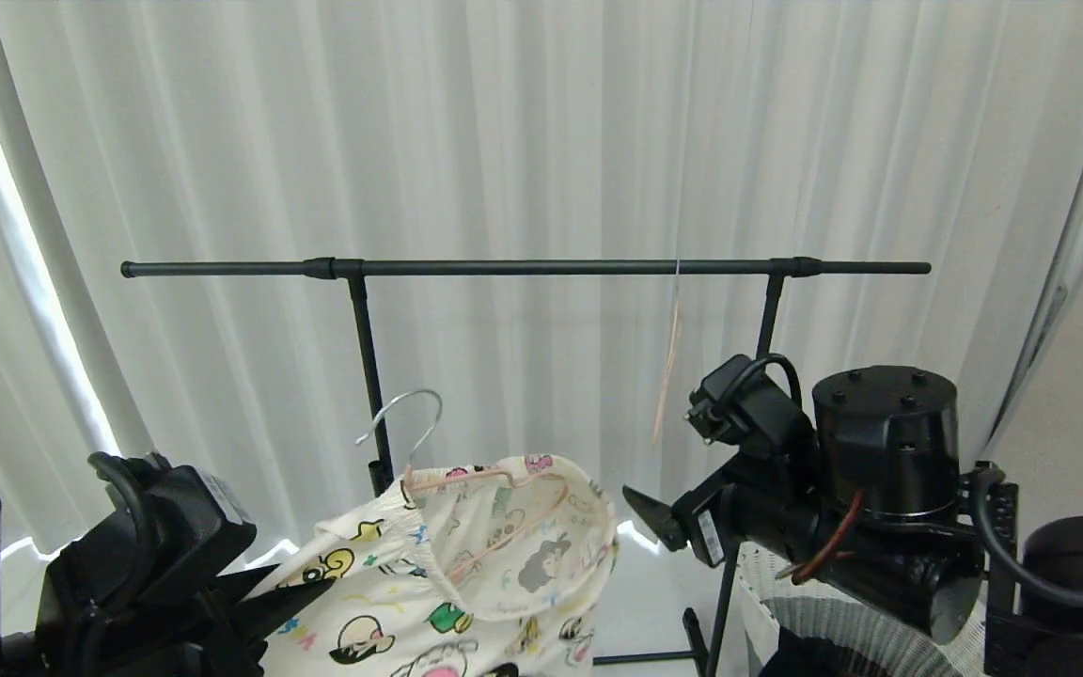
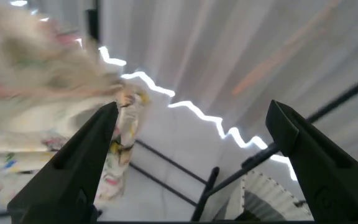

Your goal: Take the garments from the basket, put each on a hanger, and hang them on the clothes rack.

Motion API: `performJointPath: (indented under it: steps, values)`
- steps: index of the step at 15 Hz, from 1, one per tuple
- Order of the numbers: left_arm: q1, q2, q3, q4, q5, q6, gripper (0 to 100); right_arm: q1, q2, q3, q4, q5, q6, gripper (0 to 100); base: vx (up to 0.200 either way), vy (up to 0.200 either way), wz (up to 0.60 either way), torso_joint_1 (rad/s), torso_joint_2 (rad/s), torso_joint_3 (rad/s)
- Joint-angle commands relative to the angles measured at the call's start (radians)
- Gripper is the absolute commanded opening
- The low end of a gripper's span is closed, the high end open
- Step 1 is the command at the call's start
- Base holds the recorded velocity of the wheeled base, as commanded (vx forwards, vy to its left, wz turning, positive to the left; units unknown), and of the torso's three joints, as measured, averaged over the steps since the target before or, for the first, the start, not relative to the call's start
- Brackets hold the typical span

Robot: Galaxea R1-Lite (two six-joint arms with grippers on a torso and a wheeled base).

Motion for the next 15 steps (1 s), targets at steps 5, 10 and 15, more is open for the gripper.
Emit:
performJointPath:
  steps: [5,10,15]
  values:
    - [-0.194,-0.008,0.005,-0.105,-0.007,-0.054,0,0.01,-0.149,0.011,0.167,0.173,-0.152,100,0.0,0.0,0.0,0.0,0.0,0.0]
    - [-0.309,-0.071,0.069,-0.105,-0.088,-0.04,0,0.018,-0.192,-0.009,0.324,0.33,-0.366,100,0.0,0.0,0.0,0.0,0.0,0.0]
    - [-0.408,-0.083,0.069,-0.105,-0.09,-0.032,0,0.075,-0.119,-0.176,0.56,0.451,-0.41,100,0.0,0.0,0.0,0.0,0.0,0.0]
